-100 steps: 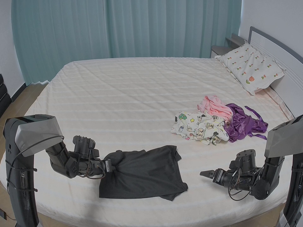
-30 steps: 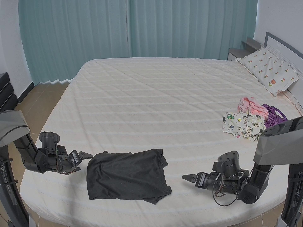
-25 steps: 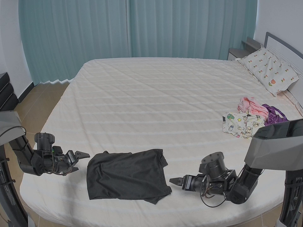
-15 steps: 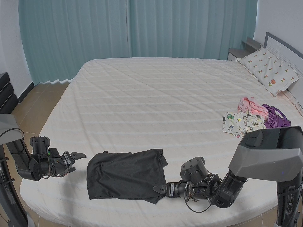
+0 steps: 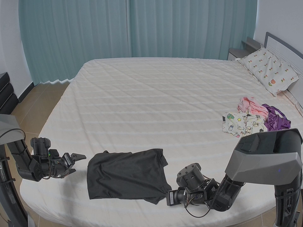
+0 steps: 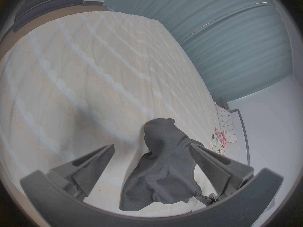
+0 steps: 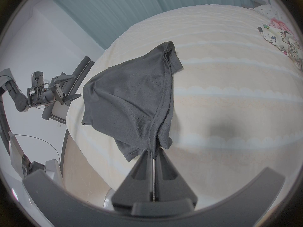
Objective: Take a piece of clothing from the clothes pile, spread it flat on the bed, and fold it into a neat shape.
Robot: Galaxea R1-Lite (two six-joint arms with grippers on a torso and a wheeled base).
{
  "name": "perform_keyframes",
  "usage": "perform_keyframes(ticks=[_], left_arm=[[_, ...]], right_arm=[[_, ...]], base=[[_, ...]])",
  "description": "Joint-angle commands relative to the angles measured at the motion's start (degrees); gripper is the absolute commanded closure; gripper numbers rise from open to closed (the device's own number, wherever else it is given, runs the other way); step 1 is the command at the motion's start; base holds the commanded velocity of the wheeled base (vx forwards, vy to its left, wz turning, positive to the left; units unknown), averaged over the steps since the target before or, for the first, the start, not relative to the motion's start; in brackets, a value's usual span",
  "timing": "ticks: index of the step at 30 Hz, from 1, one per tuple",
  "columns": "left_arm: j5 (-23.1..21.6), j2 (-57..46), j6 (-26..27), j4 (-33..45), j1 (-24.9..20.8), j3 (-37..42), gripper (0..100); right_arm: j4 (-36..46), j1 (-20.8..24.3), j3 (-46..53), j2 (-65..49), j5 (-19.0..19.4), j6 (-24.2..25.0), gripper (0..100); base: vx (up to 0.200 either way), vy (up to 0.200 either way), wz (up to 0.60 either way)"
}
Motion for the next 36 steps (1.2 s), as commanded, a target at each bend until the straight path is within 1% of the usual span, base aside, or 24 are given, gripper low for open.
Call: perform_keyframes(ticks=[1, 6, 7, 9, 10, 11, 12, 13, 14, 15, 16, 17, 18, 19, 23, 28, 34, 36], left_arm=[[0.02, 0.29, -0.01, 0.0, 0.05, 0.15, 0], [0.02, -0.06, 0.43, 0.0, -0.22, 0.94, 0], [0.02, -0.23, 0.52, 0.0, -0.31, 1.21, 0], [-0.25, -0.41, 2.28, -0.09, -0.48, 2.88, 0], [-0.51, -0.41, 4.39, -0.09, -0.57, 3.93, 0], [-0.69, -0.32, 7.72, -0.18, -0.57, 5.43, 0], [-0.69, -0.23, 9.22, -0.18, -0.57, 6.04, 0], [-1.04, 0.12, 14.58, -0.18, -0.75, 7.97, 0], [-1.04, 0.12, 14.58, -0.18, -0.75, 7.97, 0], [-1.39, 0.38, 20.64, -0.09, -0.92, 10.0, 0], [-1.48, 0.65, 23.55, -0.18, -1.01, 10.96, 0], [-1.57, 0.82, 25.48, -0.09, -1.1, 11.58, 0], [-1.57, 0.91, 25.92, -0.18, -1.1, 11.75, 0], [-1.57, 1.08, 27.41, -0.09, -2.24, 12.28, 0], [-1.48, 0.82, 27.24, -0.09, -3.56, 12.54, 0], [-1.04, 0.73, 24.69, -0.09, -4.44, 12.54, 0], [-0.77, 1.35, 24.07, -0.35, -6.46, 12.02, 0], [0.02, 2.05, 24.07, -2.02, -6.99, 11.84, 0]], right_arm=[[0.06, 0.05, 2.6, -2.45, 0.15, -0.37, 100], [0.24, -0.39, 4.09, -3.51, 0.33, -1.69, 100], [0.24, -0.39, 4.09, -3.33, 0.33, -1.77, 0], [0.24, -0.39, 3.65, -2.89, 0.33, -1.77, 0], [0.15, -0.39, 3.48, -2.72, 0.24, -1.69, 0], [0.06, -0.39, 3.39, -2.54, 0.24, -1.69, 0], [-0.2, -0.39, 3.57, -2.63, 0.24, -1.69, 0], [-0.47, -0.39, 3.74, -2.8, 0.24, -1.69, 0], [-0.55, -0.39, 3.74, -2.89, 0.15, -1.69, 0], [-0.55, -0.47, 3.65, -2.98, 0.15, -1.51, 0], [-0.55, -0.65, 3.57, -2.98, 0.06, -1.42, 0], [-0.55, -0.83, 3.57, -2.98, 0.06, -1.34, 0], [-0.55, -0.91, 3.57, -2.98, 0.06, -1.34, 0], [-0.55, -1.18, 3.57, -3.07, 0.15, -1.25, 0], [-0.64, -1.18, 3.39, -2.98, 0.06, -1.16, 0], [-0.64, -1.27, 3.3, -3.07, 0.06, -0.98, 0], [-0.73, -1.79, 3.21, -3.77, 0.06, -0.9, 0], [-0.73, -1.79, 3.13, -3.86, 0.06, -0.9, 0]], base=[[0.0, 0.0, 0.0], [0.0, 0.0, 0.0], [0.0, 0.0, 0.0], [0.0, 0.0, 0.0], [0.0, 0.0, 0.0], [0.0, 0.0, 0.0], [0.0, 0.0, 0.0], [0.0, 0.0, 0.0], [0.0, 0.0, 0.0], [0.0, 0.0, 0.0], [0.0, 0.0, 0.0], [0.0, 0.0, 0.0], [0.0, 0.0, 0.0], [0.0, 0.0, 0.0], [0.0, 0.0, 0.0], [0.0, 0.0, 0.0], [-0.2, 0.0, 0.0], [0.0, 0.0, 0.0]])
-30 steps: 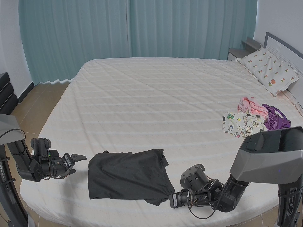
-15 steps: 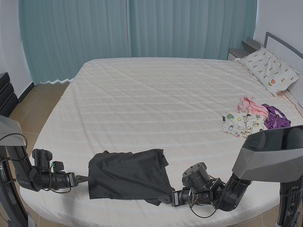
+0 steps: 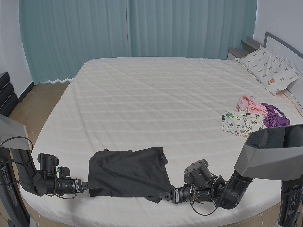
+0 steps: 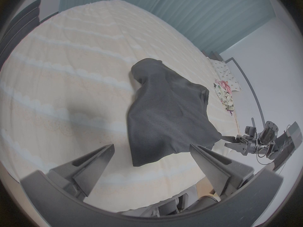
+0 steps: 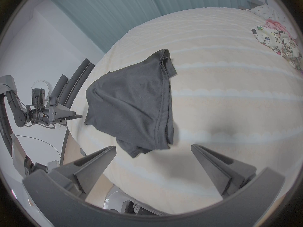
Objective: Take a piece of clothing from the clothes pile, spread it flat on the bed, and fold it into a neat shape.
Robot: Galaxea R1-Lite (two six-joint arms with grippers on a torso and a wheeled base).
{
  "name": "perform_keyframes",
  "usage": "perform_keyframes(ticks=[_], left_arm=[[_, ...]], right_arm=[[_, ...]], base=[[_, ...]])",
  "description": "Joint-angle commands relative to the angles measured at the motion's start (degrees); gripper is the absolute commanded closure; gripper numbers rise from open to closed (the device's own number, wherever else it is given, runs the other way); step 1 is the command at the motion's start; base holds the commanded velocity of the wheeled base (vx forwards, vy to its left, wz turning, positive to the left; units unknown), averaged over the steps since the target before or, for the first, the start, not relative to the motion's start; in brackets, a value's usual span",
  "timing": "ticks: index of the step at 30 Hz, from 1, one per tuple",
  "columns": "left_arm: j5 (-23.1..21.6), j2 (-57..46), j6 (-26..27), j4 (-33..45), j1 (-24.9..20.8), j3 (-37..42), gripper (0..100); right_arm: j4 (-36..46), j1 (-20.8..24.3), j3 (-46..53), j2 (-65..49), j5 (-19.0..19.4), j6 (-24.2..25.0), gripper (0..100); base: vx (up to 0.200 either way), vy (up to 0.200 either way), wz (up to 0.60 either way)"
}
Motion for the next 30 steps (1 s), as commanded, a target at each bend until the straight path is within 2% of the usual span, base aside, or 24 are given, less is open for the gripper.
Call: perform_keyframes(ticks=[1, 5, 7, 9, 15, 23, 24, 30], left_arm=[[1.27, 1.54, -0.14, -2.21, -1.56, -0.36, 0], [3.91, 3.12, -0.14, -3.71, -4.02, -0.27, 0], [7.68, 4.17, -0.05, -4.15, -5.87, -0.45, 0], [9.62, 4.97, -0.14, -5.91, -6.66, -0.36, 0], [12.17, 8.13, -0.32, -10.56, -7.98, -0.98, 0], [13.4, 8.39, -3.3, -11.0, -9.74, -2.73, 0], [13.66, 8.22, -3.39, -11.0, -10.0, -2.73, 100], [14.8, 7.34, -3.48, -10.65, -10.53, -1.06, 100]], right_arm=[[0.0, -0.09, -0.19, -0.43, 0.04, 0.01, 0], [0.0, -0.09, -0.9, -0.26, 0.04, 0.09, 0], [0.0, -0.09, -1.16, -0.26, 0.04, 0.09, 0], [0.0, -0.09, -1.25, -0.26, -0.05, 0.09, 0], [0.0, -0.09, -1.25, -0.35, -0.05, 0.09, 0], [0.0, -0.17, -1.42, -0.35, -0.14, 0.09, 0], [0.0, -0.35, -1.69, -0.35, -0.23, 0.09, 0], [0.0, -0.35, -2.21, 0.53, 0.04, 0.27, 0]], base=[[0.0, 0.0, 0.0], [0.0, 0.0, 0.0], [0.0, 0.0, 0.0], [0.0, 0.0, 0.0], [0.0, 0.0, 0.0], [0.0, 0.0, 0.0], [0.0, 0.0, 0.0], [0.0, 0.0, 0.0]])
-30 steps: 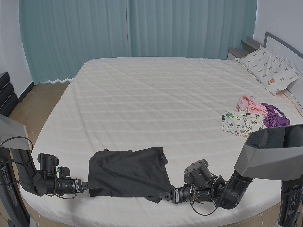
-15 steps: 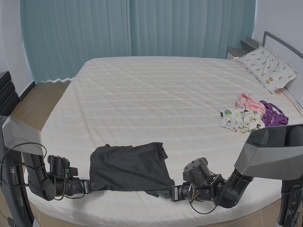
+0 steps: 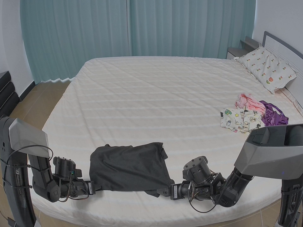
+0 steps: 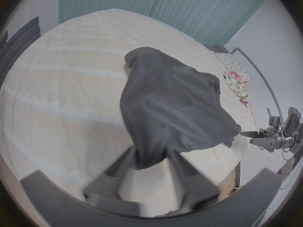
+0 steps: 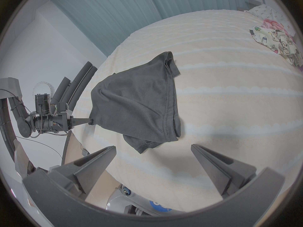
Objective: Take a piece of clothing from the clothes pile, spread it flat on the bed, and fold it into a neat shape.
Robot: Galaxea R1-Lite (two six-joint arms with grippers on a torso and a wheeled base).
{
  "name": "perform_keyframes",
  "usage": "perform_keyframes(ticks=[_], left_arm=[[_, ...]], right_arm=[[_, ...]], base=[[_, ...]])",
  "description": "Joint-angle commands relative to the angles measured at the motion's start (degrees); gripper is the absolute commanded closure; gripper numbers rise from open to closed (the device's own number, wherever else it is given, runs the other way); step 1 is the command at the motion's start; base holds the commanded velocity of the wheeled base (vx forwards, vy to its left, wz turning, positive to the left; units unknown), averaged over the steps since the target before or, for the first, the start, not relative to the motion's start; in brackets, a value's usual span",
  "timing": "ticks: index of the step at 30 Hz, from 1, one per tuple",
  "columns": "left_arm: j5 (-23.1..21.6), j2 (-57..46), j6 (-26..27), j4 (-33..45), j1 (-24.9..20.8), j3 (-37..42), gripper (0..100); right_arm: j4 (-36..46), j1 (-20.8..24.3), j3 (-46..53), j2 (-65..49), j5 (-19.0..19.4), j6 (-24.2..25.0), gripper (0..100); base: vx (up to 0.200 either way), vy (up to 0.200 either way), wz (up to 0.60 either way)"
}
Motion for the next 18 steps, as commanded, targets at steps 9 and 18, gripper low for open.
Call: perform_keyframes(ticks=[9, 18], left_arm=[[1.52, -3.56, -0.02, 1.22, 0.26, 2.81, 100], [1.52, -4.79, 0.25, 4.03, 0.09, 3.17, 100]], right_arm=[[0.09, 1.02, -2.58, 3.6, -0.27, -0.04, 0], [0.7, 1.02, -4.95, 5.89, -1.32, -0.13, 100]], base=[[0.0, 0.0, 0.0], [0.0, 0.0, 0.0]])
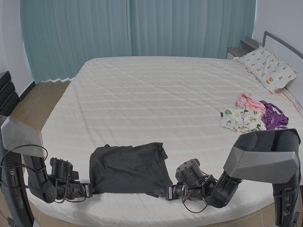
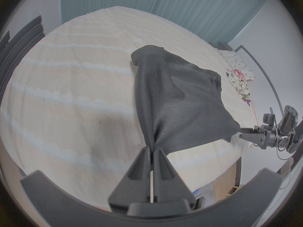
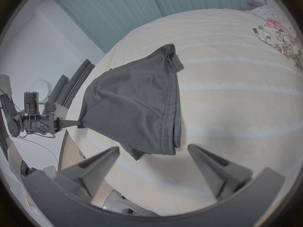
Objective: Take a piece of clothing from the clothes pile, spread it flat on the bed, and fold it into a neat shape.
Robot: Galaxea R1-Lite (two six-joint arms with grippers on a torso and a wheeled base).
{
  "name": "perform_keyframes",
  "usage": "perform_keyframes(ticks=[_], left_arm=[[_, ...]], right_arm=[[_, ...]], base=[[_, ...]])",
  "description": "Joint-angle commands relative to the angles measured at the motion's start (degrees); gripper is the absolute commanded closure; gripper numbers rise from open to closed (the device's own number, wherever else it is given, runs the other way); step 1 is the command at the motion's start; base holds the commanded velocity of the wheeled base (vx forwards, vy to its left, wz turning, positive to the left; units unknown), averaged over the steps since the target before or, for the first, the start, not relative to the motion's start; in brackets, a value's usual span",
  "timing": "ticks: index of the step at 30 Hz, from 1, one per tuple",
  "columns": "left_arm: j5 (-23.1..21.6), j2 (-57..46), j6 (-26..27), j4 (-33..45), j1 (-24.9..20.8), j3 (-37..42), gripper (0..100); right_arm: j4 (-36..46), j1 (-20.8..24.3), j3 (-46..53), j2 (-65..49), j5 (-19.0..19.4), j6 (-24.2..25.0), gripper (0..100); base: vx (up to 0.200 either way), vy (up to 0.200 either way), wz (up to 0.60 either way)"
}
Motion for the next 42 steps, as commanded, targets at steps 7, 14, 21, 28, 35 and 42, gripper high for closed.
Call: perform_keyframes(ticks=[7, 14, 21, 28, 35, 42], left_arm=[[-0.01, -1.15, 0.4, 1.87, -0.02, 0.36, 100], [-0.01, -1.24, 1.54, 1.87, 0.15, 0.97, 100], [0.08, -0.88, 3.48, 1.87, 0.24, 2.2, 100], [-0.27, -0.62, 4.27, 1.25, 0.24, 2.99, 0], [-0.71, -6.25, 2.86, 1.17, 4.28, 2.47, 0], [-0.71, -7.39, -7.86, 3.98, 5.51, -9.22, 0]], right_arm=[[0.22, 0.08, -0.62, 1.33, -1.09, -0.06, 100], [2.33, 1.31, 2.28, -0.08, -1.0, -0.15, 100], [2.6, 1.66, 3.51, -0.96, -1.0, -0.77, 100], [2.51, 1.75, 3.51, -1.31, -1.0, -0.59, 0], [3.03, -1.24, 2.46, -5.53, -1.44, -0.24, 0], [3.56, -5.81, -6.68, -4.03, -1.97, 0.37, 0]], base=[[0.0, 0.0, 0.0], [0.0, 0.0, 0.0], [0.0, 0.0, 0.0], [0.0, 0.0, 0.0], [0.0, 0.0, 0.0], [0.0, 0.0, 0.0]])
